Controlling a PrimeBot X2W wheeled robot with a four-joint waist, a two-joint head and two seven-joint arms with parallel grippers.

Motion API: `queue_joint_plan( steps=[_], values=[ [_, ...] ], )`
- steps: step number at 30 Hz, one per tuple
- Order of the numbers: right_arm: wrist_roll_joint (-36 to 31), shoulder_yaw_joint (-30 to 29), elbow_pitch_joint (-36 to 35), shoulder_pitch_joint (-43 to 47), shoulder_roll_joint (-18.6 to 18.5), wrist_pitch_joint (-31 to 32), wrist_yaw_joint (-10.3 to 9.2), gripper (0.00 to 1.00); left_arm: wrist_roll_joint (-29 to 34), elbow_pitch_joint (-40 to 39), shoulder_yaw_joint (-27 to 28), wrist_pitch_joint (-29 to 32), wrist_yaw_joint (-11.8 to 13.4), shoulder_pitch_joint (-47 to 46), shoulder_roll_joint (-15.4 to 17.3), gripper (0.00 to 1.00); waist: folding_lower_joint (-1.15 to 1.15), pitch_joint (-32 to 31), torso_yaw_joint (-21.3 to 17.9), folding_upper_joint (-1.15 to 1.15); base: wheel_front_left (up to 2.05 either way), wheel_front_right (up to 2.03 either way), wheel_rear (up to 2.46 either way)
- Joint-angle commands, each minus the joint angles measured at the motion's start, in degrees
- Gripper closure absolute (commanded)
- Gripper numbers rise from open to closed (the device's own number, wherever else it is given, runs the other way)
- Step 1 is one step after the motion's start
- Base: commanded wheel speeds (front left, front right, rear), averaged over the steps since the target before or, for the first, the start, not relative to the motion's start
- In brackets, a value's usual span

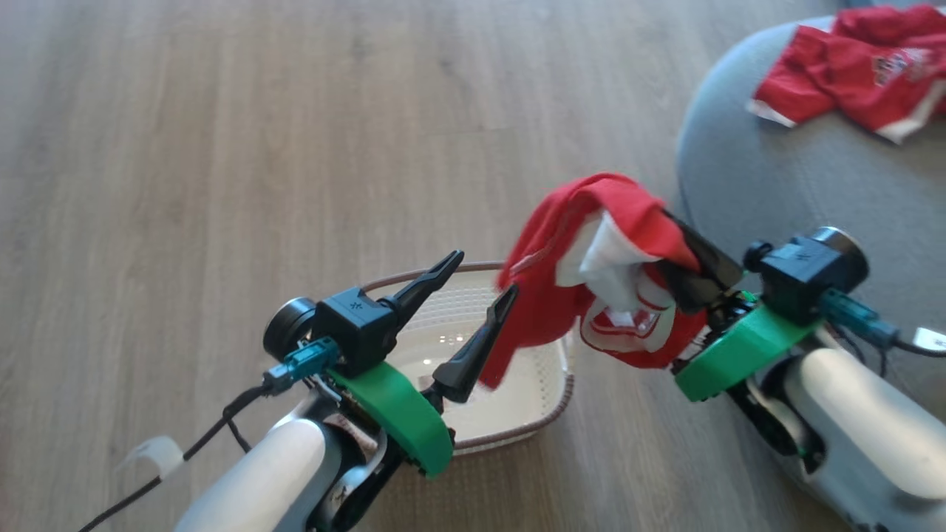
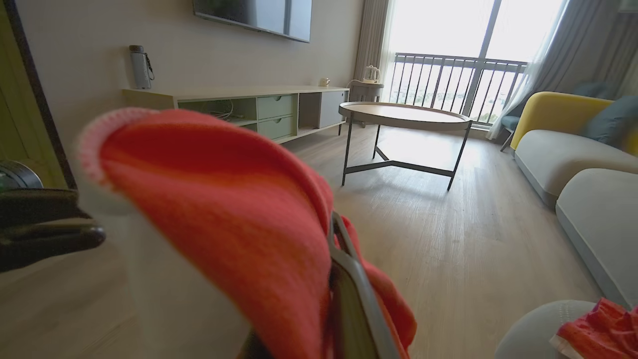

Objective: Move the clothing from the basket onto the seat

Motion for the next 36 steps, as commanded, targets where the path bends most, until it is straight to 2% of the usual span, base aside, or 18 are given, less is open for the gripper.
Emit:
queue_joint_plan(
  steps=[1, 6, 10, 20, 27, 36],
  values=[
    [-0.8, -1.8, -3.1, 1.1, -1.0, 0.5, 0.40, 1.00, 0.2, -1.6, 2.4, -0.8, 0.2, -1.6, 0.5, 0.00, 0.00, 0.7, -2.9, 0.00, 0.00, 0.00, 0.00],
    [-2.0, -6.8, -6.4, 4.3, -1.5, 1.9, 0.40, 1.00, 0.1, -2.0, 2.2, -1.5, 0.5, -1.3, 0.1, 0.00, 0.00, 2.1, -5.9, 0.00, 0.00, 0.00, 0.00],
    [-2.4, -10.9, -8.3, 6.2, -1.2, 2.9, 0.40, 1.00, 0.6, -2.6, 1.9, -1.4, 0.6, -1.8, 0.2, 0.00, 0.00, 4.0, -6.8, 0.00, 0.00, 0.00, 0.00],
    [-1.0, -22.7, -7.9, 4.6, 2.3, 4.5, 0.40, 1.00, 1.2, -3.5, 1.4, -0.9, 0.4, -4.3, -0.5, 0.00, 0.00, 12.6, -3.9, 0.00, 0.00, 0.00, 0.00],
    [-0.5, -33.9, -3.0, -6.9, 4.9, 8.1, 0.40, 1.00, 1.6, -2.9, 1.8, -2.0, -0.1, -6.8, -1.1, 0.00, 0.00, 20.6, -0.2, 0.00, 0.00, 0.00, 0.00],
    [-4.2, -53.3, 8.2, -33.6, 4.1, 15.6, 0.40, 1.00, 1.8, -0.9, 2.1, -4.0, -1.0, -10.0, -2.4, 0.00, 0.00, 27.9, 3.3, 0.00, 0.00, 0.00, 0.00]
  ],
)
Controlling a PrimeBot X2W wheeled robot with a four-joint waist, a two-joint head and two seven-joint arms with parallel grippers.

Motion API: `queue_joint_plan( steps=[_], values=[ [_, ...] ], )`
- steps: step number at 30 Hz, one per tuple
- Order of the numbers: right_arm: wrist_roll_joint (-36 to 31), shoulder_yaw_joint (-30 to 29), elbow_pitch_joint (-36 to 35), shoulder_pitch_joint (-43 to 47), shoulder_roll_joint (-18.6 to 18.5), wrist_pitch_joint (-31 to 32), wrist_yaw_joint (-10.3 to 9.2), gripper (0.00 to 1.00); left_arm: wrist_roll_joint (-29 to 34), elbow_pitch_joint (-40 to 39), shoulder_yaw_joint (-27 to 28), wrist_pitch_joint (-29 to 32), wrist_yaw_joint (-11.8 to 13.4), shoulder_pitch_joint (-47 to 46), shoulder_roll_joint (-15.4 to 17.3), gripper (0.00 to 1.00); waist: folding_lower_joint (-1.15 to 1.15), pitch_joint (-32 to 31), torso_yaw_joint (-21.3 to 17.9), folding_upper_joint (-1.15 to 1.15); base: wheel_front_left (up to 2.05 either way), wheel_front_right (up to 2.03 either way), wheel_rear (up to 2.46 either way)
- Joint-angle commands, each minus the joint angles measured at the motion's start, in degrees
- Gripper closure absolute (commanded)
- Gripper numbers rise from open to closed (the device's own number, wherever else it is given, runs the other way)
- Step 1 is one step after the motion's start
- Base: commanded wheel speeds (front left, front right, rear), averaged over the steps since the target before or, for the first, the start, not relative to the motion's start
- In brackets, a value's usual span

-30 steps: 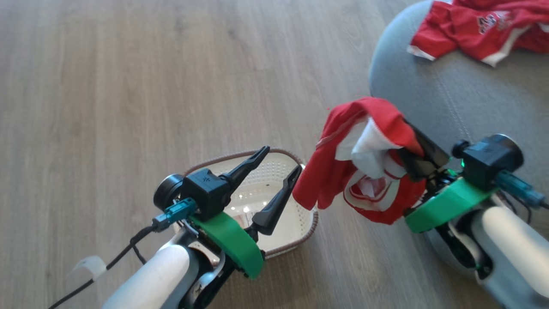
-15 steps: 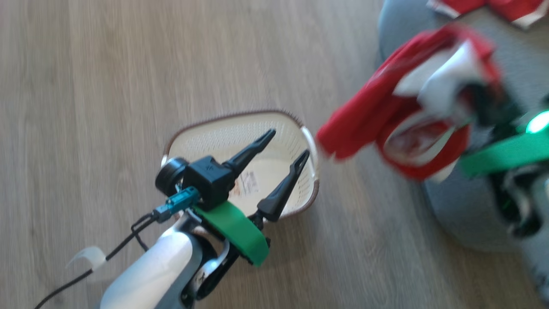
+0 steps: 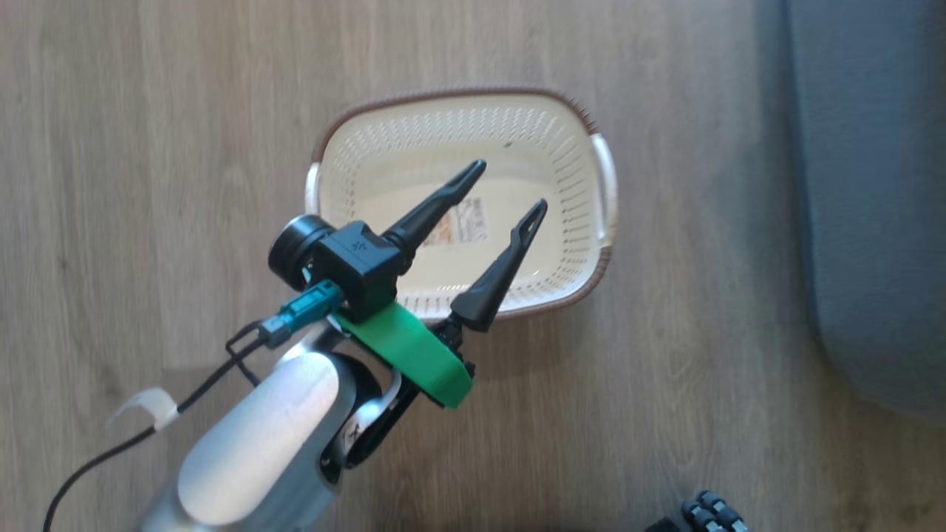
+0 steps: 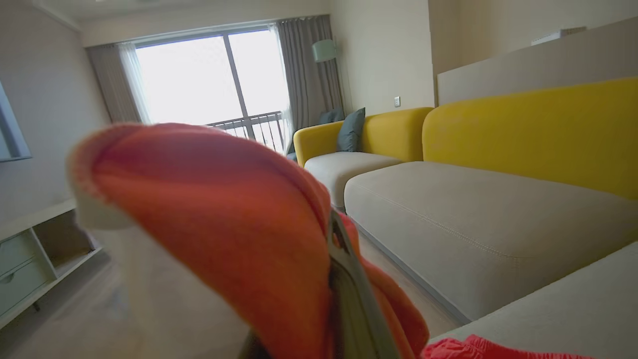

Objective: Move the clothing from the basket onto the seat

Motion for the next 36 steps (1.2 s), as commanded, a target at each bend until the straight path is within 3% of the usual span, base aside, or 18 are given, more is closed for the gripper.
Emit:
queue_joint_plan(
  steps=[1, 3, 4, 9, 18, 24, 25, 26, 30, 31, 32, 36],
  values=[
    [-1.3, -1.7, -1.0, -3.0, -2.0, 0.8, 0.40, 1.00, 0.3, -1.6, 2.2, -0.5, -0.1, -1.5, 0.1, 0.00, -0.02, 2.5, 2.1, 0.00, 0.00, 0.00, 0.00],
    [-3.6, -6.2, 1.7, -8.7, -3.3, 2.3, 0.40, 1.00, 0.2, -1.2, 2.5, -1.1, 0.0, -1.9, -0.2, 0.00, -0.02, 3.5, 2.6, 0.00, 0.00, 0.00, 0.00],
    [-7.3, -11.7, 4.9, -13.7, -4.7, 3.7, 0.40, 1.00, 0.4, -0.9, 3.3, -1.7, 0.6, -2.2, -0.1, 0.00, -0.02, 4.8, 2.9, 0.00, 0.00, 0.00, 0.00],
    [-18.9, -22.8, 9.9, -21.5, -8.6, 5.6, 0.40, 1.00, -1.5, -1.3, 6.6, -3.3, 2.9, -1.0, -0.2, 0.00, -0.02, 8.3, 3.6, 0.00, 0.00, 0.00, 0.00],
    [-33.8, -41.2, 14.2, -20.1, -11.0, 6.7, 0.40, 1.00, -3.2, -3.9, 8.7, -4.3, 5.4, 2.0, 0.1, 0.00, -0.02, 17.1, 5.8, 0.00, 0.00, 0.00, 0.00],
    [-40.4, -49.4, 16.0, -19.5, -8.4, 5.5, 0.40, 1.00, -3.3, -4.9, 11.2, -4.3, 7.2, 5.1, 3.3, 0.00, -0.02, 21.3, 5.3, 0.00, 0.00, 0.00, 0.00],
    [-41.3, -50.1, 16.6, -19.4, -7.5, 5.4, 0.40, 0.92, -3.4, -5.1, 11.5, -4.4, 7.4, 5.6, 3.8, 0.00, -0.02, 21.5, 5.0, 0.00, 0.00, 0.00, 0.00],
    [-41.3, -50.1, 16.6, -19.4, -7.5, 5.4, 0.40, 0.92, -3.4, -5.1, 11.5, -4.4, 7.4, 5.6, 3.8, 0.00, -0.02, 21.5, 5.0, 0.00, 0.00, 0.00, 0.00],
    [-44.3, -49.8, 19.0, -18.6, -4.8, 4.9, 0.40, 0.52, -3.6, -6.0, 12.2, -4.6, 8.1, 6.7, 4.5, 0.00, -0.02, 21.2, 4.0, 0.00, 0.00, 0.00, 0.00],
    [-44.7, -49.6, 19.4, -18.3, -4.3, 4.4, 0.40, 0.14, -3.6, -6.2, 12.3, -4.7, 8.2, 6.7, 4.5, 0.00, -0.02, 20.8, 3.8, 0.00, 0.00, 0.00, 0.00],
    [-45.2, -49.2, 19.6, -17.8, -4.0, 3.9, 0.40, 0.00, -3.7, -6.3, 12.3, -4.8, 8.2, 6.7, 4.4, 0.00, -0.02, 20.3, 3.5, 0.00, 0.00, 0.00, 0.00],
    [-46.4, -47.1, 19.4, -16.3, -3.1, 3.1, 0.40, 0.00, -4.0, -6.0, 12.6, -5.0, 8.3, 6.5, 4.5, 0.00, -0.02, 17.7, 2.2, 0.00, 0.00, 0.00, 0.00]
  ],
)
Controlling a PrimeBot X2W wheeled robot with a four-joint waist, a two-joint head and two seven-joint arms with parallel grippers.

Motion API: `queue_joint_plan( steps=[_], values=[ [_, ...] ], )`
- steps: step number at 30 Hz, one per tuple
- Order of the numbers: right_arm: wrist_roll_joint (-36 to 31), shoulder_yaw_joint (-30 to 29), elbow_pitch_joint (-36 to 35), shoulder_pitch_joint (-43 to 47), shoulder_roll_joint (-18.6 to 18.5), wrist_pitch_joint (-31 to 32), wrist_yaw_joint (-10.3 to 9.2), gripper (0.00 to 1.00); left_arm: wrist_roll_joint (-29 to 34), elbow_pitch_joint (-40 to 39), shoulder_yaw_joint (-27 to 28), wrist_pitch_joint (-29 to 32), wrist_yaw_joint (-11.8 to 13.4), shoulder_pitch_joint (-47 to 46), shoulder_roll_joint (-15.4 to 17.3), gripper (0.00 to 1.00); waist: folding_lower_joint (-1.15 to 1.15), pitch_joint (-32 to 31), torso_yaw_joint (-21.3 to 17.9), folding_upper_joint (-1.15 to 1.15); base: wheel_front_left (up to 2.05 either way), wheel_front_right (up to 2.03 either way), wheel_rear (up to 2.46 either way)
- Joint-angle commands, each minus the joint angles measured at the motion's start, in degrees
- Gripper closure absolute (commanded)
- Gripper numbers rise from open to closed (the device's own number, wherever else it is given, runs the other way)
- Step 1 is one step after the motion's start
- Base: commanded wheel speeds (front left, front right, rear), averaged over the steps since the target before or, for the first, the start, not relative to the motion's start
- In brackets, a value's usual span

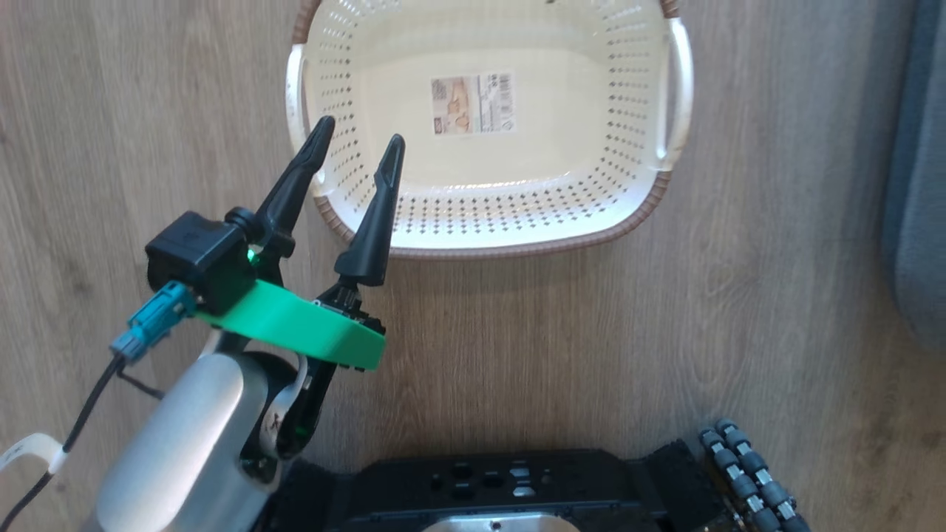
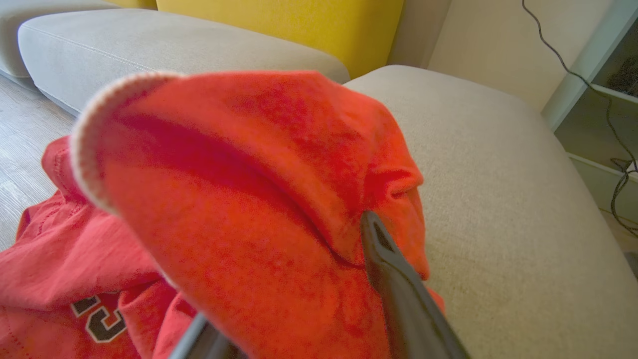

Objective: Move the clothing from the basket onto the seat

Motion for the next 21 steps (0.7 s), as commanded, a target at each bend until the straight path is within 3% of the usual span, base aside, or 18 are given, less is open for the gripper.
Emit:
queue_joint_plan(
  steps=[1, 7, 13, 21],
  values=[
    [-0.5, 1.7, -2.2, 1.5, -1.2, -0.5, 0.40, 0.00, -0.5, -1.3, 1.7, -0.6, 0.2, 1.0, 1.2, 0.00, 0.00, -2.3, -1.3, 0.00, 0.00, 0.00, 0.00],
    [2.2, 9.5, -3.4, 8.5, -0.5, -0.2, 0.40, 0.00, -1.8, 1.3, 1.5, -1.3, -0.8, 0.8, 0.3, 0.00, 0.00, -9.8, -3.3, 0.00, 0.00, 0.00, 0.00],
    [11.3, 22.0, -7.6, 19.1, -0.1, -0.2, 0.40, 0.00, -3.4, 4.8, 3.0, -3.1, -0.8, 2.7, 0.1, 0.00, 0.00, -19.1, -5.1, 0.00, 0.00, 0.00, 0.00],
    [23.7, 38.6, -18.2, 35.6, 1.7, 0.6, 0.40, 0.00, -4.4, 8.9, 6.6, -5.3, -0.2, 7.8, 0.6, 0.00, 0.00, -32.0, -2.4, 0.00, 0.00, 0.00, 0.00]
  ],
)
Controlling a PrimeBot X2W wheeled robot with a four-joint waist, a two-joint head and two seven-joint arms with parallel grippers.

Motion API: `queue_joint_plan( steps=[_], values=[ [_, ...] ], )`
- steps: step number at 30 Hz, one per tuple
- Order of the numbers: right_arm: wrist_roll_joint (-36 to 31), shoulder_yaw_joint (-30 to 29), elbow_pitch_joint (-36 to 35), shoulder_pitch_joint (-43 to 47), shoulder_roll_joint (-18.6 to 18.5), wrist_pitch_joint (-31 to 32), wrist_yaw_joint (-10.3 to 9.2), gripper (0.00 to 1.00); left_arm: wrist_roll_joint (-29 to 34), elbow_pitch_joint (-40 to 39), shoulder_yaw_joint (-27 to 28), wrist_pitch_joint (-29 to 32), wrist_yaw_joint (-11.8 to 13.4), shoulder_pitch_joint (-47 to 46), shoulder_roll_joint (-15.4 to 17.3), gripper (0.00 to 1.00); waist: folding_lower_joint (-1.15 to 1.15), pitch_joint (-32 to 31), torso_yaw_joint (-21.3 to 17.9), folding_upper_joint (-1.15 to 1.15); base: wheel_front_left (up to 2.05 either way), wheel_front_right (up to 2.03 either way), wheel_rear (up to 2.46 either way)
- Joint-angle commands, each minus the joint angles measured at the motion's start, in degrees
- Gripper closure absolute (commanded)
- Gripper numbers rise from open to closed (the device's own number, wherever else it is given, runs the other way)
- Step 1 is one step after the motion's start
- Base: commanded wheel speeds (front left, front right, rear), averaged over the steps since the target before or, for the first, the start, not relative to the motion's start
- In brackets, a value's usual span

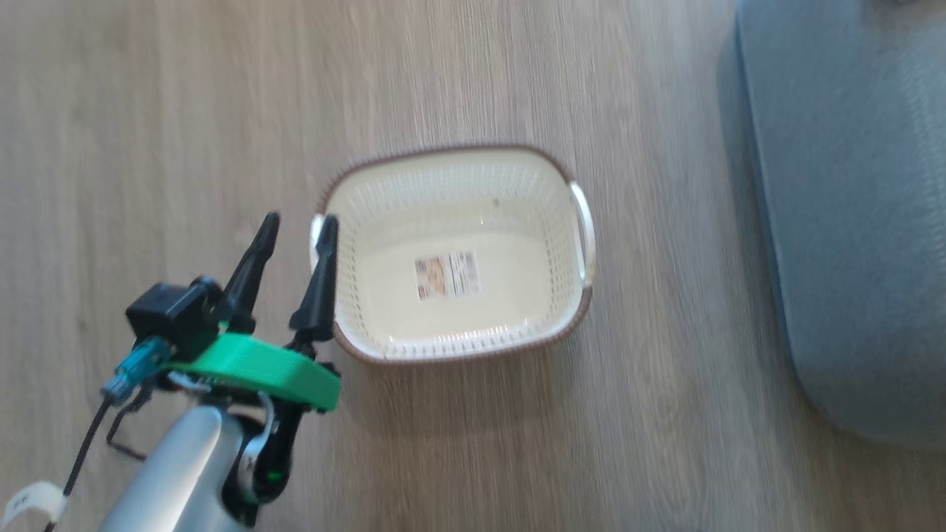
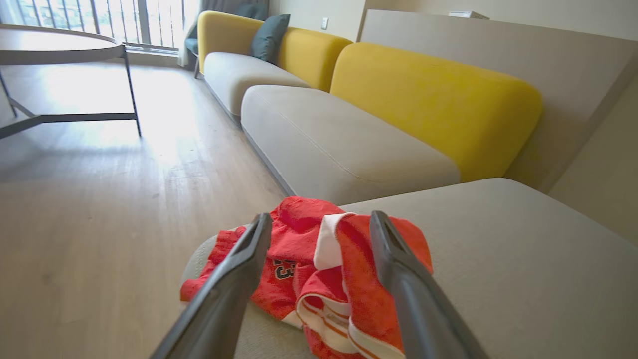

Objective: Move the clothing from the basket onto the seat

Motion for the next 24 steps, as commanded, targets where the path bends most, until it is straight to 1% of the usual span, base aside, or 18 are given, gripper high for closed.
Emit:
queue_joint_plan(
  steps=[1, 3, 5, 7, 10, 13, 14, 18, 24],
  values=[
    [2.5, 2.8, -3.6, 3.3, 0.2, 0.1, 0.40, 0.00, 0.1, -0.7, 3.0, -0.8, 0.4, 0.8, 1.5, 0.00, 0.01, -7.9, 2.4, 0.00, 0.00, 0.00, 0.00],
    [4.3, 6.9, -5.9, 7.8, 1.0, 0.0, 0.40, 0.00, 0.4, 0.3, 4.3, -1.1, 0.7, 2.1, 2.2, 0.00, 0.01, -10.2, 3.8, 0.00, 0.00, 0.00, 0.00],
    [5.8, 9.8, -7.8, 11.5, 2.8, -0.2, 0.40, 0.00, 0.6, 1.2, 5.6, -1.2, 1.0, 3.5, 2.9, 0.00, 0.01, -12.4, 5.0, 0.00, 0.00, 0.00, 0.00],
    [5.8, 12.7, -9.8, 15.1, 4.1, -1.1, 0.40, 0.00, 0.9, 1.9, 6.7, -1.3, 1.3, 4.6, 3.5, 0.00, 0.01, -14.1, 6.4, 0.00, 0.00, 0.00, 0.00],
    [6.2, 15.4, -11.5, 19.9, 6.8, -3.4, 0.40, 0.00, 1.4, 2.9, 8.5, -1.4, 1.7, 6.2, 3.9, 0.00, 0.01, -16.6, 8.5, 0.00, 0.00, 0.00, 0.00],
    [6.2, 17.4, -12.2, 24.7, 10.1, -6.3, 0.40, 0.00, 2.0, 4.2, 10.2, -1.5, 1.8, 8.0, 4.1, 0.00, 0.01, -19.0, 10.1, 0.00, 0.00, 0.00, 0.00],
    [6.2, 17.4, -12.2, 24.7, 10.1, -6.3, 0.40, 0.00, 2.0, 4.2, 10.2, -1.5, 1.8, 8.0, 4.1, 0.00, 0.01, -19.0, 10.1, 0.00, 0.00, 0.00, 0.00],
    [5.8, 19.4, -11.8, 30.7, 13.9, -10.1, 0.40, 0.00, 3.5, 5.4, 12.5, -1.5, 1.4, 10.5, 4.0, 0.00, 0.01, -21.7, 11.3, 0.00, 0.00, 0.00, 0.00],
    [2.7, 21.7, -8.8, 37.5, 16.2, -15.9, 0.40, 0.00, 5.7, 6.0, 14.8, -1.5, -0.2, 13.9, 2.5, 0.00, 0.01, -23.8, 11.6, 0.00, 0.00, 0.00, 0.00]
  ],
)
